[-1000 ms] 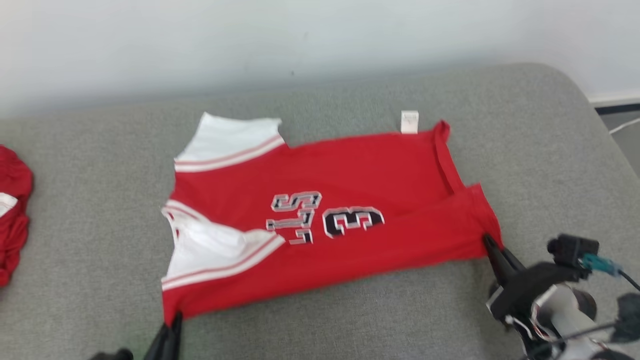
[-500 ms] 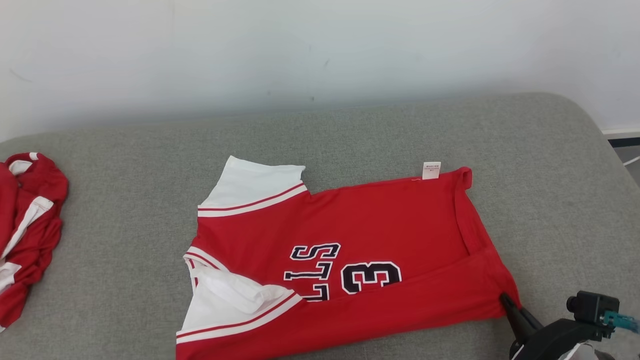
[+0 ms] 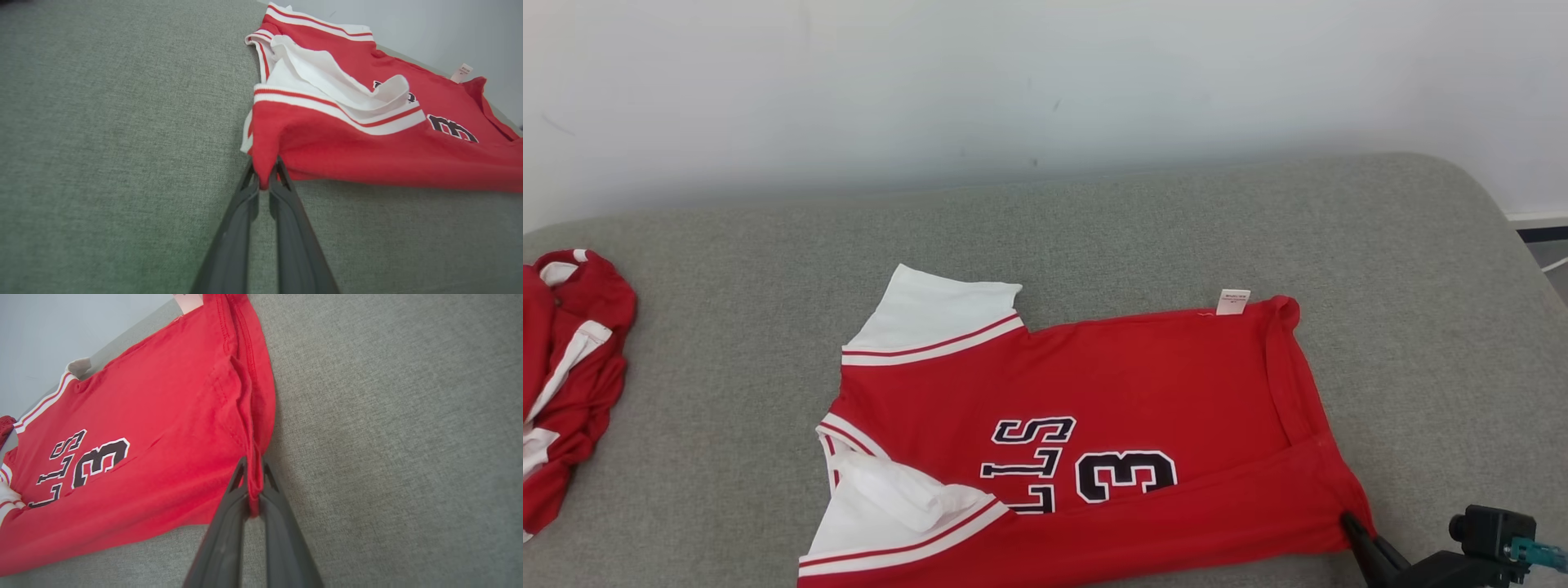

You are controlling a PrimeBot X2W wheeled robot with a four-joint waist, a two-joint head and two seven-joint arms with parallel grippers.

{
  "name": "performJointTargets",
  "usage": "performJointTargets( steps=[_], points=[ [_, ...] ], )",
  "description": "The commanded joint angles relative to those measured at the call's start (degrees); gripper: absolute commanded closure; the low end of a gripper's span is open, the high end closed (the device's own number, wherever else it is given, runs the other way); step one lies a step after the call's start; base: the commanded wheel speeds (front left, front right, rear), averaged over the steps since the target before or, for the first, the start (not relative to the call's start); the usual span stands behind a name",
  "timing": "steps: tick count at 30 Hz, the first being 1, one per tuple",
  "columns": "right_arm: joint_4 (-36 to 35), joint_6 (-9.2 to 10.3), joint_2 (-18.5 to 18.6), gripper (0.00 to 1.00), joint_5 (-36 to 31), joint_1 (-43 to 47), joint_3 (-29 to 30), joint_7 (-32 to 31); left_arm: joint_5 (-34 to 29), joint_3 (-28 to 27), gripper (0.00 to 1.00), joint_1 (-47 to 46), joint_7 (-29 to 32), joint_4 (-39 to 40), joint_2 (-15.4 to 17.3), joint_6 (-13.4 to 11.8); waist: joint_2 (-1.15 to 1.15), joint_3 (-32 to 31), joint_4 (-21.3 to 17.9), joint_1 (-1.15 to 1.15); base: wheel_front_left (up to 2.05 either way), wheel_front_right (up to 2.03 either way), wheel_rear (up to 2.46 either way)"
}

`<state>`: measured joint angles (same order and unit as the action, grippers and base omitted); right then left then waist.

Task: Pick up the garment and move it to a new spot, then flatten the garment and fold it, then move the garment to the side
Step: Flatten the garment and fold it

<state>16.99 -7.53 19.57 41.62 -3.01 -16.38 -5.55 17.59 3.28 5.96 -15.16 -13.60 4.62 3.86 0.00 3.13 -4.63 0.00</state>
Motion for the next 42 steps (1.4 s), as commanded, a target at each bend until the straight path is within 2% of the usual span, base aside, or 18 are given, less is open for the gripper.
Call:
performJointTargets(
  steps=[1, 14, 15, 16, 17, 18, 19, 30, 36, 42],
  points=[
    [-0.45, 0.07, -0.18, 1.00, -0.72, 0.92, 0.93, -0.46, -0.45, -0.54, 1.00, 0.81, -0.13, -0.19, 0.22, -0.17, 0.00, 0.04, 0.08, 0.00, 0.00, 0.00, 0.00],
    [-2.72, 0.08, -2.98, 1.00, -4.45, 3.72, 4.75, -4.28, -1.33, -1.62, 1.00, 0.78, -0.12, -3.01, 0.07, -0.23, 0.00, 0.51, 0.40, 0.00, 0.00, 0.00, 0.00],
    [-2.82, 0.08, -3.08, 0.96, -4.84, 3.76, 5.04, -4.31, -1.32, -1.55, 1.00, 0.40, -0.12, -3.18, -0.01, -0.11, 0.00, 0.50, 0.44, 0.00, 0.00, 0.00, 0.00],
    [-3.05, 0.08, -3.14, 0.71, -5.48, 3.65, 5.41, -3.96, -1.46, -1.55, 0.89, 0.16, -0.12, -3.18, -0.09, -0.01, 0.00, 0.46, 0.46, 0.00, 0.00, 0.00, 0.00],
    [-3.26, 0.08, -3.37, 0.10, -5.68, 3.58, 5.67, -3.72, -1.51, -1.68, 0.53, 0.00, -0.12, -2.92, -0.19, 0.02, 0.00, 0.44, 0.48, 0.00, 0.00, 0.00, 0.00],
    [-3.40, 0.07, -3.67, 0.00, -5.96, 3.57, 5.85, -3.59, -1.50, -1.92, 0.09, -0.06, -0.12, -2.45, -0.28, 0.04, 0.00, 0.42, 0.50, 0.00, 0.00, 0.00, 0.00],
    [-3.61, 0.07, -3.92, 0.00, -6.15, 3.58, 5.98, -3.44, -1.53, -2.05, 0.00, 0.05, -0.12, -2.12, -0.44, 0.07, 0.00, 0.38, 0.52, 0.00, 0.00, 0.00, 0.00],
    [-7.93, 0.07, -4.51, 0.00, -9.19, 2.07, 5.64, 2.15, -3.79, -5.20, 0.00, -0.33, -0.12, 4.33, -1.27, 0.21, 0.00, 0.12, 0.78, 0.00, 0.00, 0.00, 0.00],
    [-10.57, 0.07, -1.69, 0.00, -9.83, 0.36, 0.26, 8.85, -7.64, -6.59, 0.00, -0.80, -0.12, 9.71, -1.57, -0.94, 0.00, -0.21, 1.28, 0.00, 0.00, 0.00, 0.00],
    [-10.28, 0.07, -0.03, 0.00, -12.63, -1.34, -1.85, 16.33, -9.37, -7.51, 0.00, -2.54, -0.12, 12.52, -1.66, -2.86, 0.00, -0.45, 1.91, 0.00, 0.00, 0.00, 0.00]
  ],
)
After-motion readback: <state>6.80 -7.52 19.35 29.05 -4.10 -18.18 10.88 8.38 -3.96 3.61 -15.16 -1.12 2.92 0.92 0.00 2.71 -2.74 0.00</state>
